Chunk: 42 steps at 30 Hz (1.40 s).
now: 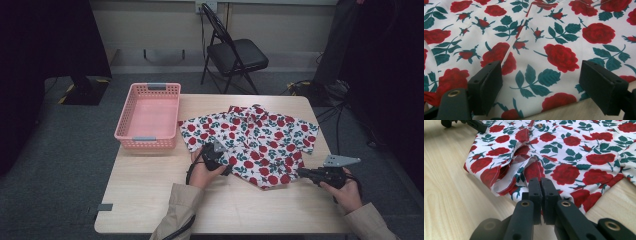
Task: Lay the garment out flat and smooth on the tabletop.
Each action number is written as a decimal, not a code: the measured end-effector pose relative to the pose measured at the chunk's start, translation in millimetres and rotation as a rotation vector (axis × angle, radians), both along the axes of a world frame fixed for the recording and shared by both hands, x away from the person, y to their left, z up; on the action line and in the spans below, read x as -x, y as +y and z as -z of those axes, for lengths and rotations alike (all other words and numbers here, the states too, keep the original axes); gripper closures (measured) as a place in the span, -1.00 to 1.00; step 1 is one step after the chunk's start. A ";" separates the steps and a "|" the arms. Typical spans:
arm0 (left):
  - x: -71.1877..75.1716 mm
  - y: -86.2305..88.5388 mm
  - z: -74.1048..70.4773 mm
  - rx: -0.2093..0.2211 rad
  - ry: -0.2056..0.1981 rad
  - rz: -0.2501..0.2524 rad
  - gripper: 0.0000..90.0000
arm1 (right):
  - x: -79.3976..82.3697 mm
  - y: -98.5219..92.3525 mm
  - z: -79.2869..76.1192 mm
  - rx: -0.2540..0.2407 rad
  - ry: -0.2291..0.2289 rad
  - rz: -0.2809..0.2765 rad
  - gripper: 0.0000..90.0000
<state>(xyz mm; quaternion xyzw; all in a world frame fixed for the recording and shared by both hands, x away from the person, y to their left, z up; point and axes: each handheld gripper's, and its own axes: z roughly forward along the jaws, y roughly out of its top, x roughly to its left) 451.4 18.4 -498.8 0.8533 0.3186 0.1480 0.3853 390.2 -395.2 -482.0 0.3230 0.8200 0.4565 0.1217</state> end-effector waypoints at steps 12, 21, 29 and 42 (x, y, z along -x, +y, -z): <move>0.2 -0.1 0.0 0.001 0.000 -0.002 -0.59 | 12.6 -11.7 2.1 -0.010 0.003 0.005 0.95; 0.2 -0.1 0.0 0.000 0.000 -0.002 -0.60 | 26.0 -20.3 4.6 -0.002 0.010 0.006 0.95; 0.2 -0.1 0.0 0.000 0.000 -0.002 -0.60 | 33.6 -24.8 5.7 0.016 0.013 -0.003 0.94; 0.2 -0.1 0.0 0.001 0.000 -0.002 -0.60 | 44.8 -32.6 3.8 0.022 0.025 0.006 0.88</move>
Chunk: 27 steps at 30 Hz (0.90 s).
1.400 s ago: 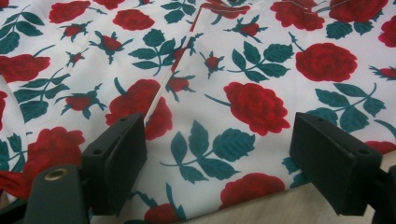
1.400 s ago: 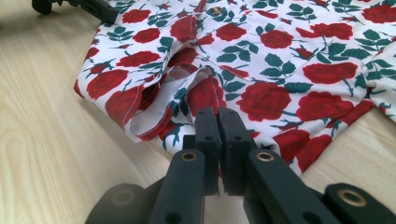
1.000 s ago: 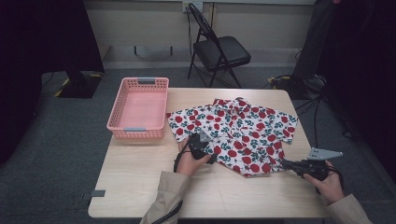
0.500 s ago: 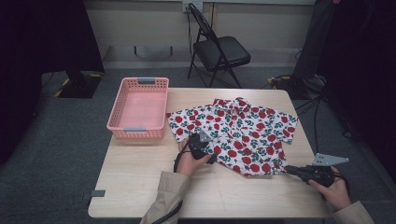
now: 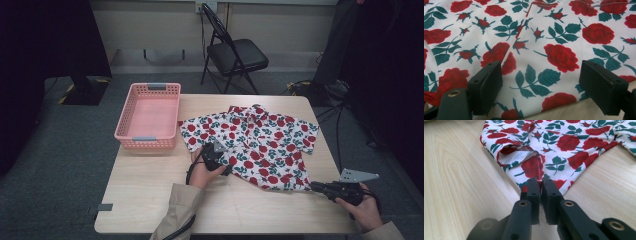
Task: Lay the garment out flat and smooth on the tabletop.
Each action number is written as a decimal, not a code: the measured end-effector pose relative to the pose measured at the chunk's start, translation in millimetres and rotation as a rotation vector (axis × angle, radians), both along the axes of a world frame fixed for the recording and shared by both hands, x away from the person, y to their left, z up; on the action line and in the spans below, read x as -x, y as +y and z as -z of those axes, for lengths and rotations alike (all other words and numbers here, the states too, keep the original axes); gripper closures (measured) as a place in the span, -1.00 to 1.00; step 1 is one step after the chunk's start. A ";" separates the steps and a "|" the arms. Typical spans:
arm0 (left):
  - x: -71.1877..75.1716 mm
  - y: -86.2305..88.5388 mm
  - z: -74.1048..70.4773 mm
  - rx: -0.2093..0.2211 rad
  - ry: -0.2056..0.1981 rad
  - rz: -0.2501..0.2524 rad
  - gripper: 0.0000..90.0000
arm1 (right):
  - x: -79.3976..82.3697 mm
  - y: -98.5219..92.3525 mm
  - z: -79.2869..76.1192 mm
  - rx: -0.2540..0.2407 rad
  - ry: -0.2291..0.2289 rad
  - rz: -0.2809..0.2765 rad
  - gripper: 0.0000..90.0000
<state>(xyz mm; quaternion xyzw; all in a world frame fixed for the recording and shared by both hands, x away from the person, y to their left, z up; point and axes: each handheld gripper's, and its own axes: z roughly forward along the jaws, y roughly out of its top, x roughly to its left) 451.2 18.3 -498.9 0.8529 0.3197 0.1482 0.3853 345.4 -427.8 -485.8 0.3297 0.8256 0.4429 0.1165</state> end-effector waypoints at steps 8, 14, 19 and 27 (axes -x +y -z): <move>0.0 0.0 0.0 0.000 0.000 0.000 -0.59 | -1.4 -3.7 -9.1 -0.009 0.008 0.029 0.61; -0.1 0.0 0.0 0.000 0.000 0.000 -0.59 | -20.8 4.5 -18.6 -0.004 -0.003 0.047 0.27; -0.1 0.1 0.0 0.000 0.000 0.001 -0.59 | -45.2 15.9 -21.0 -0.008 -0.002 0.074 0.04; -0.1 0.1 0.0 0.000 0.001 0.001 -0.60 | -83.7 33.8 -9.9 0.029 0.009 0.118 -0.28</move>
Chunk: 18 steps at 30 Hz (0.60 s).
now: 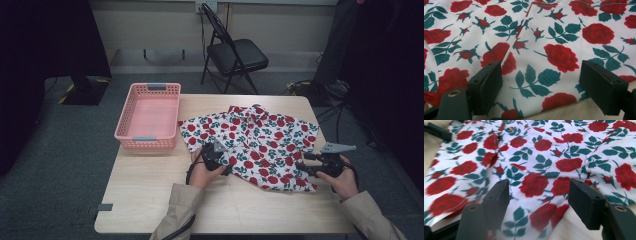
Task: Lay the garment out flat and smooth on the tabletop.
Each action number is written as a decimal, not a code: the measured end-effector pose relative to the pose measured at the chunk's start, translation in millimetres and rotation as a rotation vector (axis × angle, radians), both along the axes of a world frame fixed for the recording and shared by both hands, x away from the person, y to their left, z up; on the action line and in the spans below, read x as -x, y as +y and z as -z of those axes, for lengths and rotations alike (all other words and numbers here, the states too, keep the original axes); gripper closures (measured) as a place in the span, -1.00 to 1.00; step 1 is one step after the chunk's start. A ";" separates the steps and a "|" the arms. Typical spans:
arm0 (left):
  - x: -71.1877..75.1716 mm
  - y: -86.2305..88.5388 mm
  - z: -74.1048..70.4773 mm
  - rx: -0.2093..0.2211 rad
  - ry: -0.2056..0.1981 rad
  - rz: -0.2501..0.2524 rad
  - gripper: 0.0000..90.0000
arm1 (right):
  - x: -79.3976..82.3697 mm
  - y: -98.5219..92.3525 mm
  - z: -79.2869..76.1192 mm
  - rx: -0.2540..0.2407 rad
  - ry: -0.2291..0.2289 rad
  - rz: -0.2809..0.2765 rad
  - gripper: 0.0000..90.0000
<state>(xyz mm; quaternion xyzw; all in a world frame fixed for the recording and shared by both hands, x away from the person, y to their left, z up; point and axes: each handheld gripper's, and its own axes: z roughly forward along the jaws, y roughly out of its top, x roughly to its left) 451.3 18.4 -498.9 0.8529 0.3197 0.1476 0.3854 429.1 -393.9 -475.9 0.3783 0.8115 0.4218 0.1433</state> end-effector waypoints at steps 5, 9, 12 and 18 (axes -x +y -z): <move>0.0 0.0 0.0 0.000 0.000 0.000 -0.60 | -16.1 7.4 7.0 0.028 0.010 0.027 -0.40; 0.0 0.0 0.0 0.000 0.000 0.000 -0.60 | -24.5 9.0 14.7 0.048 0.028 0.044 -0.42; 0.0 0.0 0.0 0.000 0.000 0.000 -0.60 | -26.7 8.9 19.3 0.056 0.036 0.053 -0.44; 0.1 0.0 0.0 0.000 -0.001 0.000 -0.60 | -25.1 13.3 21.1 0.099 0.010 0.041 -0.47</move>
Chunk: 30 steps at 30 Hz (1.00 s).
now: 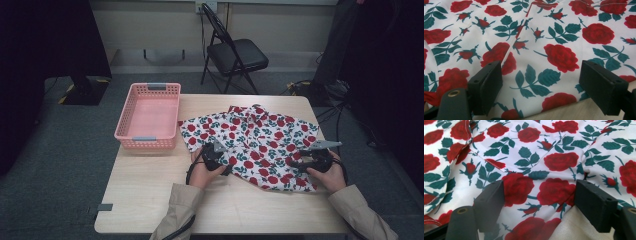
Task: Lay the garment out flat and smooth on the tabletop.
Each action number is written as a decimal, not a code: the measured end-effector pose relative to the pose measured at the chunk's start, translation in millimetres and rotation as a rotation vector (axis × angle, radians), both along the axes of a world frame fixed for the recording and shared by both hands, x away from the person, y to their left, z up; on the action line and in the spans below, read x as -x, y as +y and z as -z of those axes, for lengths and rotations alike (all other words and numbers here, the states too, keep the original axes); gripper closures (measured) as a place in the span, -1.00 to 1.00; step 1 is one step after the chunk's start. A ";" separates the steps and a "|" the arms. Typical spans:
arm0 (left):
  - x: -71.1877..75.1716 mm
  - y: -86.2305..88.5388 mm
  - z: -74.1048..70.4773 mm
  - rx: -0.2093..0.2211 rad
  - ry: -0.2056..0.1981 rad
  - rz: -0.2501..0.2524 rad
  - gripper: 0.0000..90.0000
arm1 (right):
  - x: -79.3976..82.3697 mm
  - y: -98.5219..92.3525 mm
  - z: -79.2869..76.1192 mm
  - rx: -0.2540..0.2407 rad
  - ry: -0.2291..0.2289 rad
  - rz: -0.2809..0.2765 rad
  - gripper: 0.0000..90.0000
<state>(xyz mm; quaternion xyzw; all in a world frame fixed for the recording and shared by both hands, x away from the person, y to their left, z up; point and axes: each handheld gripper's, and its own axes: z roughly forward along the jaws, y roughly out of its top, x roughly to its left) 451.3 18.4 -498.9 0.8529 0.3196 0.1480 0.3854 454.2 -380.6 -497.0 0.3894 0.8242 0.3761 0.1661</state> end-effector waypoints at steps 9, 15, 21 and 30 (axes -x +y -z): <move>0.4 0.1 -0.2 -0.002 0.001 0.000 -0.60 | 1.6 2.3 0.3 0.022 -0.011 0.008 -0.48; 0.1 2.6 -0.5 0.017 0.015 0.011 -0.62 | 1.7 2.4 0.3 0.023 -0.011 0.009 -0.48; -5.3 -2.0 -10.2 0.075 0.015 -0.005 -0.62 | 1.7 2.4 0.3 0.023 -0.011 0.009 -0.48; -35.2 -34.1 -13.9 0.110 0.009 -0.028 -0.16 | 1.6 2.3 0.3 0.021 -0.011 0.008 -0.48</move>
